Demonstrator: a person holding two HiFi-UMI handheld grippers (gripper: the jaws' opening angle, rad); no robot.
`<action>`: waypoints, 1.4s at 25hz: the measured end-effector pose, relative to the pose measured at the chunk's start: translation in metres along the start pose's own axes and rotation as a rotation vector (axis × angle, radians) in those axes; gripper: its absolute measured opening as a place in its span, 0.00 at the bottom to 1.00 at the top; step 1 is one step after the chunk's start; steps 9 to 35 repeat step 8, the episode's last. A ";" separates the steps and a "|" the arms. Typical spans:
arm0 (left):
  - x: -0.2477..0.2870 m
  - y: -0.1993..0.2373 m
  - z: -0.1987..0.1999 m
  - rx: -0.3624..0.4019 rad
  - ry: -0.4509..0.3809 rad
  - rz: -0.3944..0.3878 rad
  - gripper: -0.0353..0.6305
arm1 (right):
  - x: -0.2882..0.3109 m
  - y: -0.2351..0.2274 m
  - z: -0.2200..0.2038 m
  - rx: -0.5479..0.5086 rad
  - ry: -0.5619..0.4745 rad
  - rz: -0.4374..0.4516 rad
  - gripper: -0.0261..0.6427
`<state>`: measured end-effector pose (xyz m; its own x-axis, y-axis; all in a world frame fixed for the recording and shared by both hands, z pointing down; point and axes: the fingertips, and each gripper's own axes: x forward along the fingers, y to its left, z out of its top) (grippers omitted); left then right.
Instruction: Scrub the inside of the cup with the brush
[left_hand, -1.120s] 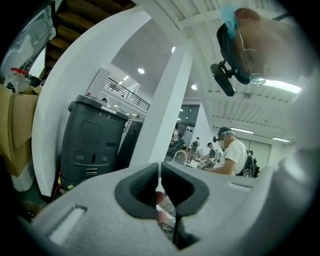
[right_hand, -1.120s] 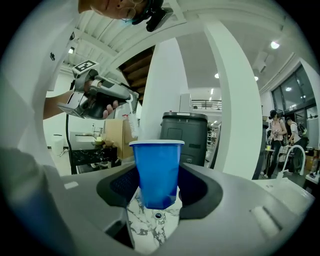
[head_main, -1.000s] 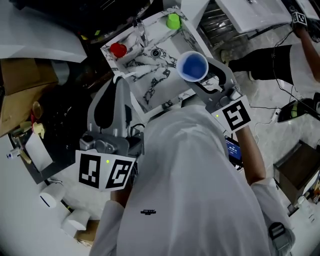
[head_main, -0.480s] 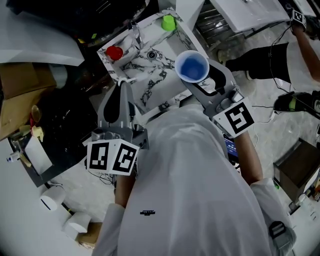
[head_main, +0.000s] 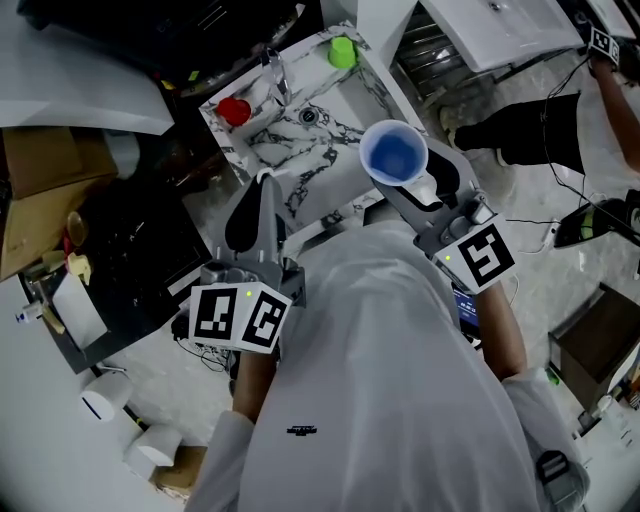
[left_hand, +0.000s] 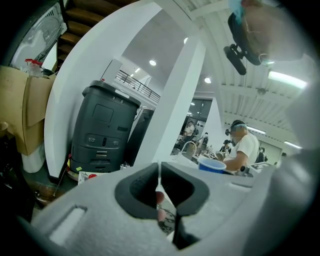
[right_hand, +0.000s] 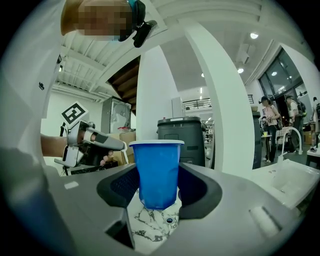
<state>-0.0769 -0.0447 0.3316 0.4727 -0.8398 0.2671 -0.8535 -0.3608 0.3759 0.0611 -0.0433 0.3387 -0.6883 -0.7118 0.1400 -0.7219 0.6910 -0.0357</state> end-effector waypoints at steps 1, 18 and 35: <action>0.000 0.000 -0.001 0.001 0.003 -0.004 0.08 | 0.000 0.000 -0.001 -0.001 0.002 -0.002 0.39; 0.001 -0.005 -0.004 0.011 0.028 -0.021 0.08 | -0.003 0.000 -0.008 0.021 0.041 -0.029 0.39; 0.001 -0.005 -0.004 0.011 0.028 -0.021 0.08 | -0.003 0.000 -0.008 0.021 0.041 -0.029 0.39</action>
